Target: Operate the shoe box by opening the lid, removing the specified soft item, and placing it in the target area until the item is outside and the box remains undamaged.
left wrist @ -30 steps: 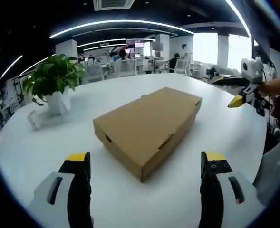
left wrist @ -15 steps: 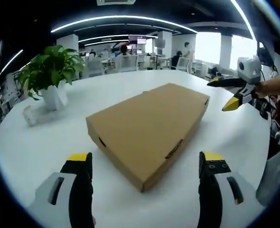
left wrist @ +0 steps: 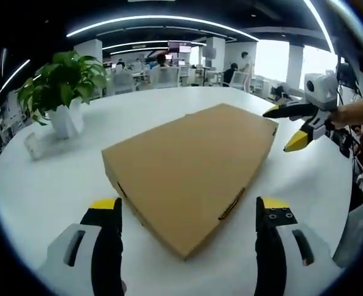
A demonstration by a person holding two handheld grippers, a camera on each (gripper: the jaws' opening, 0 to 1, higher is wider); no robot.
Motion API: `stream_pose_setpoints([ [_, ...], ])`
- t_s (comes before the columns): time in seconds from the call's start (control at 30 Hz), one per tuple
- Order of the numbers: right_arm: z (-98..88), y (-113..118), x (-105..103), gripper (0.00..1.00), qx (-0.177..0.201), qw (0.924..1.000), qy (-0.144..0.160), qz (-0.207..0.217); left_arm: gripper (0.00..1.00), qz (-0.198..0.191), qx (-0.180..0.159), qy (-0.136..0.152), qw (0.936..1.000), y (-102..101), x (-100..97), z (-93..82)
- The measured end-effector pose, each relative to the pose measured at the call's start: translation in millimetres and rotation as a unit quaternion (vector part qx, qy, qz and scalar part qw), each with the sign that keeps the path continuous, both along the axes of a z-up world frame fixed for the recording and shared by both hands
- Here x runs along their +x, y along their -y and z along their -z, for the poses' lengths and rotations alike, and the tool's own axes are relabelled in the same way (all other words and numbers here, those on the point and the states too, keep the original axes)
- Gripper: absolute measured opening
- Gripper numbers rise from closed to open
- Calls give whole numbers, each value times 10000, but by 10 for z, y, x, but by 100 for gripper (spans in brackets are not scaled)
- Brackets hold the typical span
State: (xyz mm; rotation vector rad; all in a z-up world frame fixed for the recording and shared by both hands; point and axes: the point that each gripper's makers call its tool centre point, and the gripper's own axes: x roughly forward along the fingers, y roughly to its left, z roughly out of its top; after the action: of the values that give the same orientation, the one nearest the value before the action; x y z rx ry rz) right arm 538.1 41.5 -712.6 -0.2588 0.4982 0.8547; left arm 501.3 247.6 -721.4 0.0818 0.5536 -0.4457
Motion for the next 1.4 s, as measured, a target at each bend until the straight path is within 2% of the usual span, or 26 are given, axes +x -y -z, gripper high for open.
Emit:
stream_pose_setpoints([
  [0.37,41,-53,92,77,-74,9999,-111,-80,86,-209,-53,-39,9998,-20,73,30],
  [0.6,111,-137,128,73,-114,9995,-205,-215,88,-239,-47,-71,9997,-11,93,46],
  [0.73,138,-156,137,76,-116,9995,-249,-180,88,-237,-41,-71,9997,-3,85,44],
  [1.4,144,-186,54,75,-118,9995,-293,91,85,-30,-86,-108,9999,-23,103,47],
])
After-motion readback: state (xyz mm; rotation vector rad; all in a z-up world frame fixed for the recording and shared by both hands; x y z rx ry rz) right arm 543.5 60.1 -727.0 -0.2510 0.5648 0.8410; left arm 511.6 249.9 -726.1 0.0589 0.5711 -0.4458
